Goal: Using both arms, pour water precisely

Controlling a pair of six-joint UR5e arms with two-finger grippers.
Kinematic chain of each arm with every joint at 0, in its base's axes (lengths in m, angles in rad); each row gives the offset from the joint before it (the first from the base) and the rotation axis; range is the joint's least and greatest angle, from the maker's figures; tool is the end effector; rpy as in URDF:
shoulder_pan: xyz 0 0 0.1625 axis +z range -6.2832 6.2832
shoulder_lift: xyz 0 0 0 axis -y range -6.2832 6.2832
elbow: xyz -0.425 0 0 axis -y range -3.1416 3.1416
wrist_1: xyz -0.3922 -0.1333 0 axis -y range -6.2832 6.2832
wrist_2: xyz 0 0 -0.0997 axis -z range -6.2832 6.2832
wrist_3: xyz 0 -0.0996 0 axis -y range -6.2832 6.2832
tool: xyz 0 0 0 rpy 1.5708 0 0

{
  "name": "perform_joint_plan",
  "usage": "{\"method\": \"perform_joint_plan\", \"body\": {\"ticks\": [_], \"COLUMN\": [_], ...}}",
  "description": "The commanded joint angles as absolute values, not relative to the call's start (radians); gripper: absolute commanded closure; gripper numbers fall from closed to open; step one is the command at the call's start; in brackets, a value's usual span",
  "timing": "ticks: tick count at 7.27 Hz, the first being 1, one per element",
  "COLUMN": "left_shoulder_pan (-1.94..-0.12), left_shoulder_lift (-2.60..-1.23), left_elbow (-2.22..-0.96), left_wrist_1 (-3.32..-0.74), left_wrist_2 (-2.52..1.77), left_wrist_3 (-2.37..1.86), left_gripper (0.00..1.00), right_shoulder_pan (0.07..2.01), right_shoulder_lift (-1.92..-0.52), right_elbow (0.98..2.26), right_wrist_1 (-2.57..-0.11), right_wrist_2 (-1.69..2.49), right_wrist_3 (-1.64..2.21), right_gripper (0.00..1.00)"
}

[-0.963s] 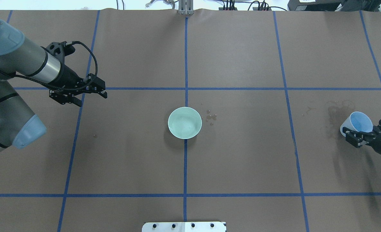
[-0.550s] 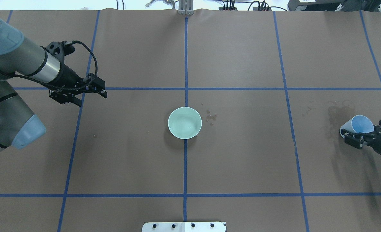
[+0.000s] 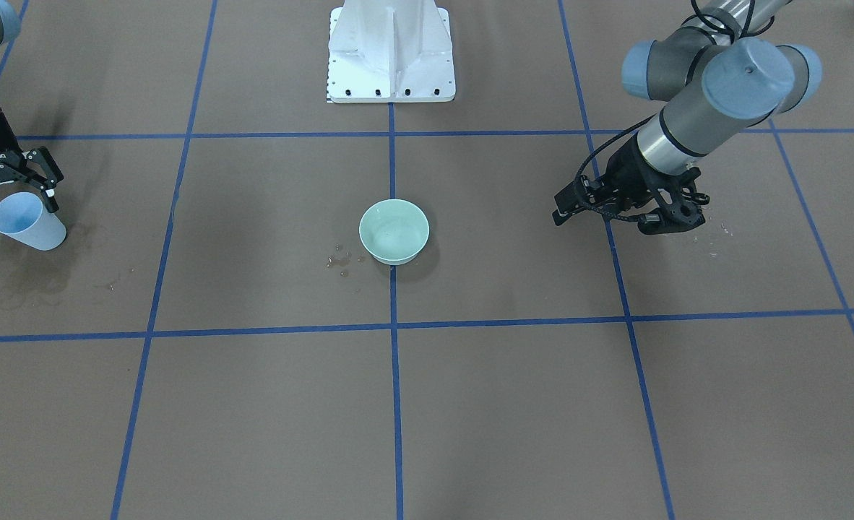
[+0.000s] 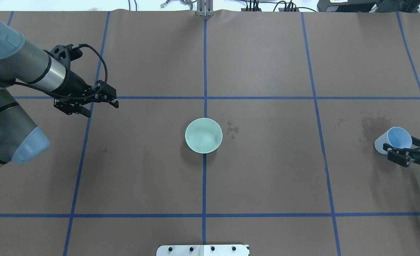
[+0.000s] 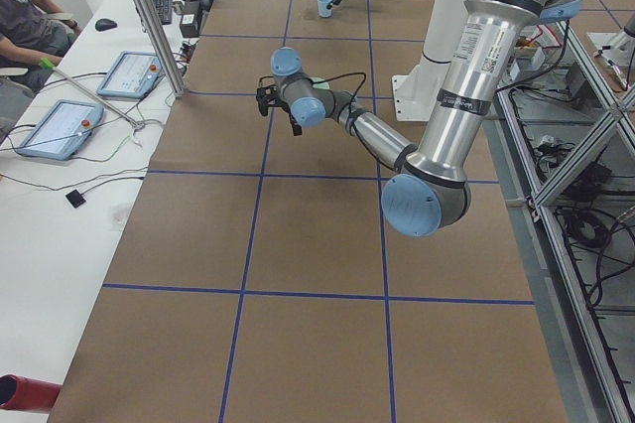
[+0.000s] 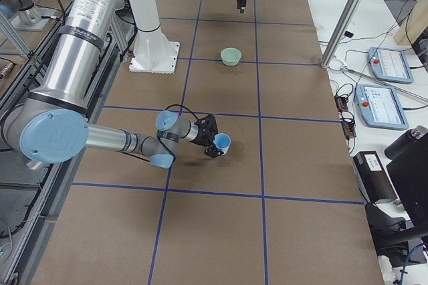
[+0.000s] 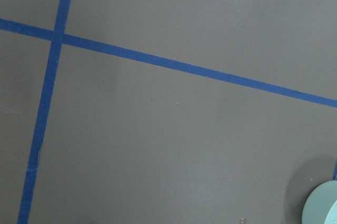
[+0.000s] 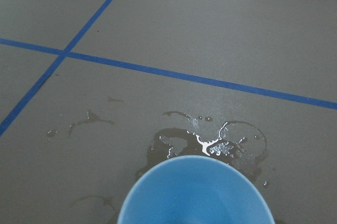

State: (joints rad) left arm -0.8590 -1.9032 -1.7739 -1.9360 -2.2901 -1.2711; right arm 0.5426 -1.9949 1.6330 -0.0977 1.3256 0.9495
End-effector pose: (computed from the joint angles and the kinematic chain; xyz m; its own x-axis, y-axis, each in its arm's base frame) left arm 0.3385 -0.4960 0.3325 0.4562 -0.1888 -0.8696 0.1022 0.9819 -0.1596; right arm -0.1951 -0.3015 0.6422 0.7089 -0.2319 0.6661 -0.3377 0.7175 0.6092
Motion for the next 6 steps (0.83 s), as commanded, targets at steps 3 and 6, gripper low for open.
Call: {"method": "perform_joint_plan", "body": {"ticks": [3, 6], "left_shoulder_pan": [-0.859, -0.85], "left_shoulder_lift": [-1.888, -1.891], "left_elbow": [-1.779, -1.781], "left_wrist_1": [-1.936, -1.937], "left_wrist_2": [-2.286, -2.281], "left_wrist_3": [-1.272, -1.27], "left_gripper": [0.0, 0.0], "right_shoulder_pan": [0.545, 0.551], "right_shoulder_lift": [-2.066, -2.103], "right_elbow": [1.635, 1.67], "right_wrist_1": [0.009, 0.054], "right_wrist_2": [1.327, 1.33], "right_wrist_3": [0.951, 0.95], "right_gripper": [0.01, 0.01]}}
